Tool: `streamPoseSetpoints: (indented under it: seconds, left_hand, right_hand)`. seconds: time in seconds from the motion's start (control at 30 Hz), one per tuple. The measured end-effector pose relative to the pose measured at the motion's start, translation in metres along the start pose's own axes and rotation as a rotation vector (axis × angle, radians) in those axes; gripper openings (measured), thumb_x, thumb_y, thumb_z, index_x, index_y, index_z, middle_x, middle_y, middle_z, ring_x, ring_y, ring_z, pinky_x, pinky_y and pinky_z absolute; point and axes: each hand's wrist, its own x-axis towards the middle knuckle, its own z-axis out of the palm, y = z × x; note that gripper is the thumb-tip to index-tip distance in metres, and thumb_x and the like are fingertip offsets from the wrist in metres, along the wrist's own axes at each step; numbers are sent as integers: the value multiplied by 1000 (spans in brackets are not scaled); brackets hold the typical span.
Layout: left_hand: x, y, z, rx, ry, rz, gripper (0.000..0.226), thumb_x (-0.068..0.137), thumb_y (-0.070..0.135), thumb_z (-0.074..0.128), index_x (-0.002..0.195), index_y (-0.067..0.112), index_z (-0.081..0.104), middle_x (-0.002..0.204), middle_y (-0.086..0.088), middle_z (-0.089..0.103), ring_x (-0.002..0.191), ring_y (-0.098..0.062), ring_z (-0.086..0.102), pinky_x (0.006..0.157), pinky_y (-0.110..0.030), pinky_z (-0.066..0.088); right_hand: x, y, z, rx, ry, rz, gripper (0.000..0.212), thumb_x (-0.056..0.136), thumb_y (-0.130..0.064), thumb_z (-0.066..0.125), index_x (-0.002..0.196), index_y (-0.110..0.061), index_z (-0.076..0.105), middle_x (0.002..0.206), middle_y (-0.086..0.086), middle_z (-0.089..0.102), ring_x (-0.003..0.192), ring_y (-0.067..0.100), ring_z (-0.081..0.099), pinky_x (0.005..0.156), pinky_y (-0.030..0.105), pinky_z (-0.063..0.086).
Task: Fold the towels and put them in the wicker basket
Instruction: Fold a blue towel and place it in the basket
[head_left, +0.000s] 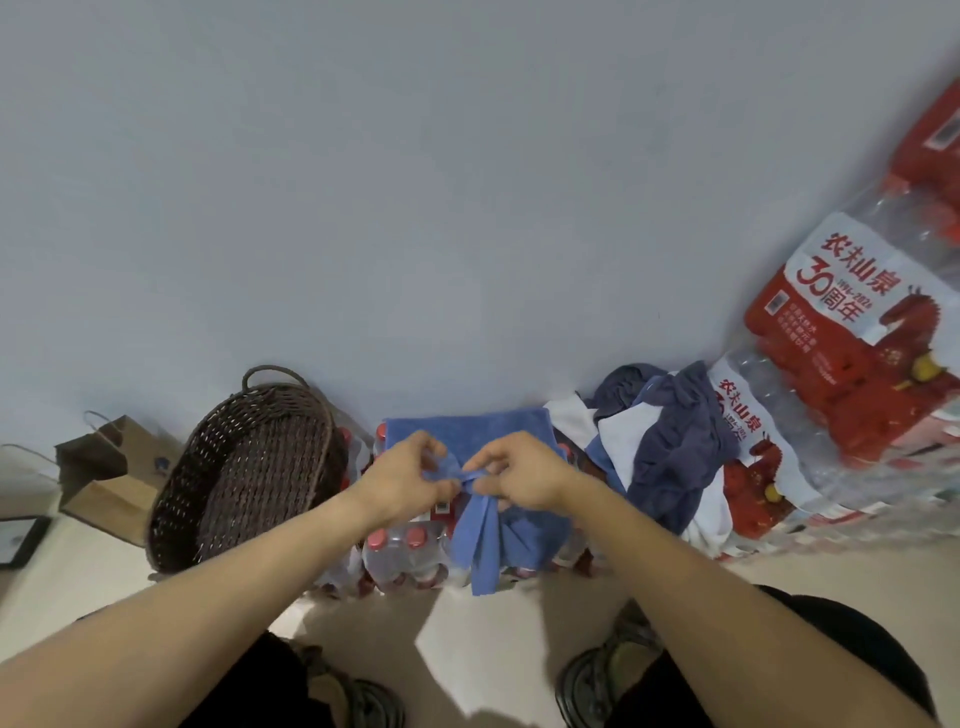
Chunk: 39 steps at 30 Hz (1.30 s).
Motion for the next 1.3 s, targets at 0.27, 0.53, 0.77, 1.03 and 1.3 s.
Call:
streamPoseSetpoints:
  seconds: [0.27,0.53,0.77,1.03,1.3]
  left_hand:
    - [-11,20,-24,-195,91,418,38,82,37,76,116,26,60,86,11,71,86,1,65,82,-17,50]
    - [-1,16,-27,-277,6,412,7,89,29,70,87,22,69,78,-4,71,69,-10,62,73,-35,52]
    - [2,20,-30,-567,62,332,21,91,29,60,89,8,62,64,-1,57,61,-14,47,59,-24,40]
    - [5,17,-42,-499,92,214,17,97,25,57,87,12,61,75,-11,57,71,-20,50,70,-37,41]
    - [-10,20,-29,-324,-277,347,41,80,61,65,100,25,67,98,-4,69,92,-27,65,87,-38,51]
  right_hand:
    - [-10,-43,-32,203,-11,-140,11,92,-11,67,102,-14,64,79,-3,71,65,1,62,62,17,46]
    - [-19,-36,-18,259,29,-101,12,95,-18,62,105,-13,62,86,0,69,77,8,65,72,27,57]
    - [-25,-17,-10,-3,128,-56,17,82,-29,76,85,-24,60,76,-12,63,64,-2,57,60,10,46]
    - [-20,-15,-35,364,148,21,13,91,-14,64,86,-2,62,77,8,67,75,23,65,81,46,58]
    - [-30,-22,-36,514,29,-139,22,102,-19,52,104,-5,68,109,24,70,95,27,68,85,41,52]
